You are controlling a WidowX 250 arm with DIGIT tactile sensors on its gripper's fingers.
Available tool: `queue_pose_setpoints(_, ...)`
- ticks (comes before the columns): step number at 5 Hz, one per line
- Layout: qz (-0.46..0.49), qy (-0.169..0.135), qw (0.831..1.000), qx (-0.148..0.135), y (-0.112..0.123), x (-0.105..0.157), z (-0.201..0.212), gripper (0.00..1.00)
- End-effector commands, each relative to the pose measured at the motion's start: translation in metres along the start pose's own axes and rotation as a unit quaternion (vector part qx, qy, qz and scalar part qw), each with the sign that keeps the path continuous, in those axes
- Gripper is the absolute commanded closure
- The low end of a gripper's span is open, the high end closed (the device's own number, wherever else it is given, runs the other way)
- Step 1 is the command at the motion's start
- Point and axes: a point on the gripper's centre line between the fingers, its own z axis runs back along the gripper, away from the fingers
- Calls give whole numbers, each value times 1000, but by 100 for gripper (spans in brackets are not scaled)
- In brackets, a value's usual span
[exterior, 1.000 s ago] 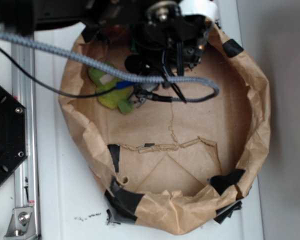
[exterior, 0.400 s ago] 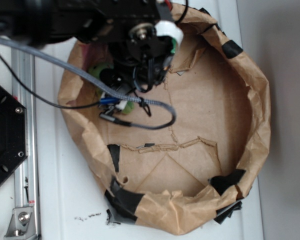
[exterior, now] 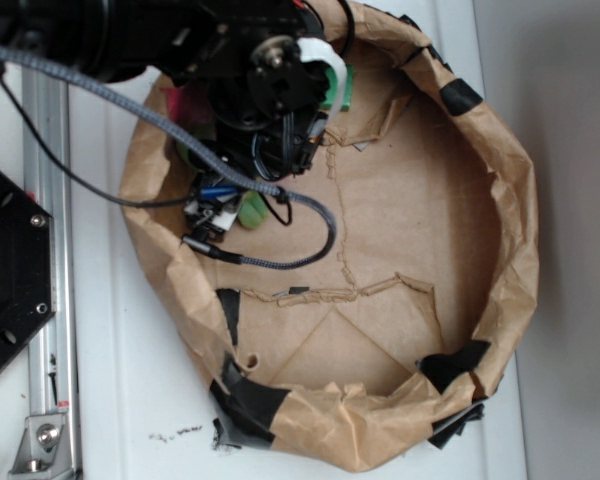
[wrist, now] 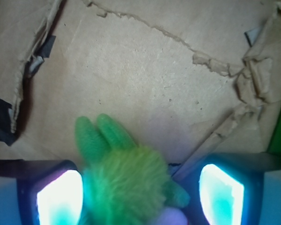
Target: Grab the green animal.
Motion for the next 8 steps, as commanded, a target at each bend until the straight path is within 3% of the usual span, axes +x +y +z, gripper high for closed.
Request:
queue_pose_setpoints(1,57,-55,996,-44,7,-14,3,0)
queue_pose_setpoints(2,13,-49,999,14,6,-15,2,0)
queue_pose_setpoints(3,0,-22,1000,4,7,-31,2,0)
queue_pose_setpoints(4,10,-1,1000,3,5,-42,6,20)
queue_pose_setpoints(5,10,-3,1000,26,2,-38,13,100)
queue_pose_setpoints(6,2,-16,999,44,-5,-26,23,100)
queue_pose_setpoints(7,-3,-43,996,74,-19,10,47,100)
queue_pose_setpoints(8,-2,-75,994,83,-36,42,76,100)
